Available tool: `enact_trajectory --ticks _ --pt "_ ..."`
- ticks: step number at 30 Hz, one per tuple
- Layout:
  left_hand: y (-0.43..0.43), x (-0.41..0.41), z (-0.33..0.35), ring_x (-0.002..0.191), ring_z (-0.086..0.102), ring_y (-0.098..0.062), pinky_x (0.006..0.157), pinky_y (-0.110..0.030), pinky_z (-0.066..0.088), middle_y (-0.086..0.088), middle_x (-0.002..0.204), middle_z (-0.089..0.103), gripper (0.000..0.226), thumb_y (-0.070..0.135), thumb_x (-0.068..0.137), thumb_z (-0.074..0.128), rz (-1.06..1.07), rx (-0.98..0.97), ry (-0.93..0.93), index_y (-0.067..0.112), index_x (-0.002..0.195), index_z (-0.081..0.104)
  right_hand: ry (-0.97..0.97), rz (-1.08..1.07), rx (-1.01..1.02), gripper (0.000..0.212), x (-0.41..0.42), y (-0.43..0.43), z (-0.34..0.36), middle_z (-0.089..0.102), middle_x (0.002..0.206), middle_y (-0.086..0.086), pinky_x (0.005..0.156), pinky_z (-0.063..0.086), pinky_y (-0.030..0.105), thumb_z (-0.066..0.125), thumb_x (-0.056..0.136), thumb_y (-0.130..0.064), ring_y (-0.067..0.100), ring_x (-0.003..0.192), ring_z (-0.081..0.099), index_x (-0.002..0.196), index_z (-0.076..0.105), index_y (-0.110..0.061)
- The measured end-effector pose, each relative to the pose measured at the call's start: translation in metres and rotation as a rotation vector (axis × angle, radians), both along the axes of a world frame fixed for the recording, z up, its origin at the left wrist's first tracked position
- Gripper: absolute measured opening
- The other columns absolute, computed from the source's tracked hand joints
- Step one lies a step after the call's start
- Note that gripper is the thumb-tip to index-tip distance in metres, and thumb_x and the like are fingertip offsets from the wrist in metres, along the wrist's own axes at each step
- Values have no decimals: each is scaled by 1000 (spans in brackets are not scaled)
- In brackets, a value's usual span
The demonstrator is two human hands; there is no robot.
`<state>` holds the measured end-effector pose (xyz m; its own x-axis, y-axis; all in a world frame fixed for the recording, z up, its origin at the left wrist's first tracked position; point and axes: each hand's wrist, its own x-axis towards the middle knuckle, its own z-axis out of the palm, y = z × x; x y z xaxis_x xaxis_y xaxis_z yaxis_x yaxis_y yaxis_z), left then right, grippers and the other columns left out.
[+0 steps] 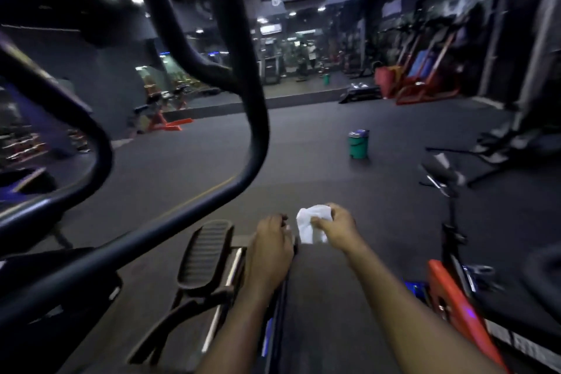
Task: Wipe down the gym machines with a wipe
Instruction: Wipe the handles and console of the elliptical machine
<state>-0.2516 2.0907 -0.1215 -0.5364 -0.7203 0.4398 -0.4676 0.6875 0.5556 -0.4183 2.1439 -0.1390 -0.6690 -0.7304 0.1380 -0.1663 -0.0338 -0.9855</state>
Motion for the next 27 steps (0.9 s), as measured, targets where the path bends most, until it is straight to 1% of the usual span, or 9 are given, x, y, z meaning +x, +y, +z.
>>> enact_trajectory --ticks 4,8,11,13,17,19,22,25,27 --pt "-32 -99 -13 102 64 -29 85 -45 51 -6 109 69 41 49 100 35 -148 165 -17 17 109 59 17 26 33 17 -82 -15 -10 66 78 -4 60 49 19 68 88 10 3 68 60 96 68 -5" --pt "-70 -177 -18 102 64 -33 82 -39 49 -13 109 70 29 31 106 43 -153 191 -26 10 117 60 -14 15 101 23 -137 -38 -10 66 77 -3 57 50 16 66 89 9 -2 62 62 88 62 -13" --pt "-103 -228 -8 89 64 -31 70 -33 43 -10 94 70 12 11 98 51 -156 201 -47 9 101 62 -34 -29 115 19 -182 -66 -12 72 88 8 72 56 34 72 88 -4 18 78 67 84 60 -19" --pt "-125 -246 -4 80 61 -24 66 -29 38 -2 85 67 15 2 90 52 -143 196 -23 15 91 57 -17 -32 133 12 -203 -87 -14 75 94 16 79 57 44 74 87 -12 26 84 70 83 63 -17" --pt "-170 -268 2 65 51 -11 56 -16 34 7 71 56 27 -6 85 50 -103 178 16 21 79 47 -53 1 95 8 -226 -136 -13 75 93 14 72 55 35 69 94 -9 19 80 67 96 70 -1" --pt "-197 -279 5 62 48 -6 53 -12 36 5 69 55 28 -6 86 48 -53 188 38 20 75 46 -55 38 67 6 -235 -169 -17 76 91 8 73 56 35 68 95 -9 18 80 69 95 72 -6" --pt "-243 -289 9 61 49 -19 52 -16 37 -3 68 58 16 -5 88 48 22 180 96 7 77 50 -44 95 47 9 -247 -221 -14 77 88 4 75 58 39 69 94 -13 17 79 71 89 74 -18" --pt "-286 -293 16 65 55 -30 55 -29 39 -11 70 62 13 -3 89 50 97 150 105 5 78 51 -57 120 8 6 -257 -273 -8 78 88 6 72 57 36 71 94 -18 17 76 71 92 75 -14" --pt "-313 -292 24 64 53 -30 56 -35 36 -13 70 61 18 -5 87 50 146 93 85 9 75 49 -48 169 -5 8 -259 -306 0 77 89 6 71 55 33 72 94 -20 15 74 69 93 74 -12"
